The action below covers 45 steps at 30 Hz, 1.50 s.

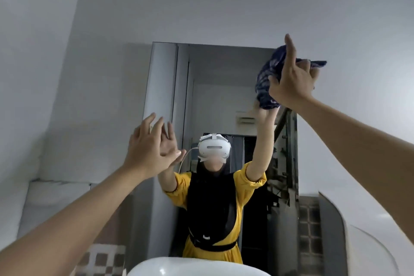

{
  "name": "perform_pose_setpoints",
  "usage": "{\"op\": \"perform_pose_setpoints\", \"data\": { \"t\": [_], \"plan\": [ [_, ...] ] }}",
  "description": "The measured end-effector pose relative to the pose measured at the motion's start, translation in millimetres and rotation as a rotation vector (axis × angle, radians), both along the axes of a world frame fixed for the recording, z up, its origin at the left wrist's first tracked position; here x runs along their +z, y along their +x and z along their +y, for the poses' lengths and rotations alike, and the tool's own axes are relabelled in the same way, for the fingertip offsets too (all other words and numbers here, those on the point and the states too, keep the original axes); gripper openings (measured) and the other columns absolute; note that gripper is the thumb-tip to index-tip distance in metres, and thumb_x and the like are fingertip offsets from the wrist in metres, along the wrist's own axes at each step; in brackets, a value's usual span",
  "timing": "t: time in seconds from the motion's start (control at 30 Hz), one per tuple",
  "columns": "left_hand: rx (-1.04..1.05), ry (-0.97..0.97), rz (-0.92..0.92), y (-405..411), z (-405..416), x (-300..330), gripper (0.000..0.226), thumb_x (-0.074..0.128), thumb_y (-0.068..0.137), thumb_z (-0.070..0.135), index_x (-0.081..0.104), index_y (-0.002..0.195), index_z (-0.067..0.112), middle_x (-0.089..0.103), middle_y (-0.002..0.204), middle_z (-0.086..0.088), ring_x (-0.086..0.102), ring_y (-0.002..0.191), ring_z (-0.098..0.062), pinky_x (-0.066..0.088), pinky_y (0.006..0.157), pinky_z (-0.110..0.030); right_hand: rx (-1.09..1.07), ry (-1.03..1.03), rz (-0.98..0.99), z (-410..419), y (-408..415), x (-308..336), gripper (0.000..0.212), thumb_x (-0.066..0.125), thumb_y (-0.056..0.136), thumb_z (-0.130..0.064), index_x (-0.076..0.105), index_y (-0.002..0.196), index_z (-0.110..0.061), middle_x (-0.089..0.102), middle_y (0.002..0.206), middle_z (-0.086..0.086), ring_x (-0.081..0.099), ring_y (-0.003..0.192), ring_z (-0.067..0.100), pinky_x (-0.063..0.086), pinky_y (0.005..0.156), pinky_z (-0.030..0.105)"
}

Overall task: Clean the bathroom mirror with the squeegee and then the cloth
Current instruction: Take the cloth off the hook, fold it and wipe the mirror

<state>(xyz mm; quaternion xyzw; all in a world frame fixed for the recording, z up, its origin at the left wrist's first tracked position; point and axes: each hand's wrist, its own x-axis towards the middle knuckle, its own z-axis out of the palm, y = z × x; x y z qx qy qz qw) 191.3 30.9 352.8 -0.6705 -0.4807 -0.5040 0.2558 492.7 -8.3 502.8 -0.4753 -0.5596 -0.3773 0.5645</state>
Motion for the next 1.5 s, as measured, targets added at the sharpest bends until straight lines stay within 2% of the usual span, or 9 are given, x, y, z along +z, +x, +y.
{"op": "perform_pose_setpoints", "data": {
  "t": [0.07, 0.1, 0.17, 0.23, 0.57, 0.93, 1.17, 1.37, 1.5],
  "plan": [
    [0.075, -0.025, 0.051, -6, 9, -2, 0.099, 0.074, 0.065, 0.053, 0.028, 0.142, 0.012, 0.024, 0.149, -0.012, 0.028, 0.133, -0.033, 0.032, 0.106, -0.052, -0.131, -0.042, -0.101, 14, 9, 6, 0.084, 0.055, 0.088, -0.028, 0.003, 0.153, -0.027, 0.057, 0.102, 0.007, 0.035, 0.120, 0.031, 0.017, 0.106, 0.051],
    [0.093, -0.047, 0.065, -9, 12, -3, 0.103, 0.074, 0.063, 0.055, 0.025, 0.143, 0.013, 0.021, 0.151, -0.011, 0.026, 0.133, -0.034, 0.031, 0.105, -0.054, -0.191, -0.049, -0.161, 23, 12, 8, 0.077, 0.054, 0.089, -0.035, 0.009, 0.152, -0.031, 0.057, 0.118, 0.007, 0.030, 0.127, 0.032, 0.010, 0.110, 0.057],
    [0.112, -0.087, 0.090, -13, 18, -6, 0.110, 0.074, 0.061, 0.059, 0.018, 0.146, 0.015, 0.012, 0.154, -0.009, 0.021, 0.136, -0.034, 0.029, 0.106, -0.058, -0.287, -0.053, -0.228, 40, 13, 8, 0.061, 0.045, 0.093, -0.048, 0.020, 0.148, -0.043, 0.034, 0.150, 0.003, 0.010, 0.142, 0.036, -0.008, 0.110, 0.067],
    [0.128, -0.106, 0.130, -16, 22, -9, 0.116, 0.071, 0.062, 0.063, 0.008, 0.148, 0.017, -0.001, 0.157, -0.006, 0.012, 0.140, -0.032, 0.025, 0.108, -0.060, -0.306, -0.050, -0.201, 54, 7, 7, 0.054, 0.036, 0.094, -0.054, 0.020, 0.145, -0.050, 0.010, 0.160, 0.001, -0.010, 0.145, 0.040, -0.019, 0.103, 0.067],
    [0.165, -0.183, 0.302, -39, 38, -18, 0.150, 0.074, 0.047, 0.071, -0.047, 0.126, 0.032, -0.055, 0.134, 0.011, -0.030, 0.132, -0.011, -0.006, 0.110, -0.058, -0.260, -0.044, 0.032, 76, -30, 20, 0.055, 0.015, 0.095, -0.061, 0.006, 0.148, -0.050, -0.002, 0.163, -0.004, -0.013, 0.147, 0.038, -0.005, 0.105, 0.074],
    [0.125, -0.146, 0.319, -46, 44, -19, 0.149, 0.067, 0.041, 0.080, -0.042, 0.131, 0.032, -0.050, 0.139, 0.010, -0.030, 0.133, -0.012, -0.009, 0.107, -0.057, -0.187, -0.024, -0.017, 95, -167, 38, 0.056, 0.017, 0.096, -0.059, 0.009, 0.149, -0.047, 0.001, 0.163, -0.003, -0.013, 0.146, 0.041, -0.005, 0.102, 0.076],
    [0.111, -0.140, 0.307, -49, 46, -20, 0.144, 0.069, 0.047, 0.075, -0.038, 0.134, 0.034, -0.050, 0.139, 0.012, -0.034, 0.131, -0.008, -0.010, 0.108, -0.056, -0.131, -0.009, -0.340, 105, -264, 19, 0.053, 0.022, 0.097, -0.054, 0.018, 0.149, -0.045, 0.006, 0.163, -0.002, -0.010, 0.146, 0.042, -0.007, 0.103, 0.075],
    [0.143, -0.101, 0.346, -51, 48, -23, 0.143, 0.061, 0.047, 0.082, -0.037, 0.136, 0.027, -0.048, 0.141, 0.007, -0.033, 0.135, -0.014, -0.013, 0.104, -0.054, -0.181, 0.025, -0.597, 107, -248, 4, 0.050, 0.021, 0.096, -0.059, 0.025, 0.145, -0.050, 0.014, 0.162, -0.007, -0.001, 0.148, 0.037, -0.001, 0.108, 0.073],
    [0.132, -0.082, 0.358, -53, 49, -29, 0.140, 0.056, 0.048, 0.086, -0.032, 0.139, 0.025, -0.043, 0.145, 0.005, -0.027, 0.139, -0.017, -0.014, 0.102, -0.055, -0.213, 0.022, -0.569, 103, -200, 9, 0.050, 0.023, 0.095, -0.060, 0.023, 0.145, -0.052, 0.017, 0.161, -0.008, 0.002, 0.148, 0.036, 0.002, 0.107, 0.074]
  ]
}}
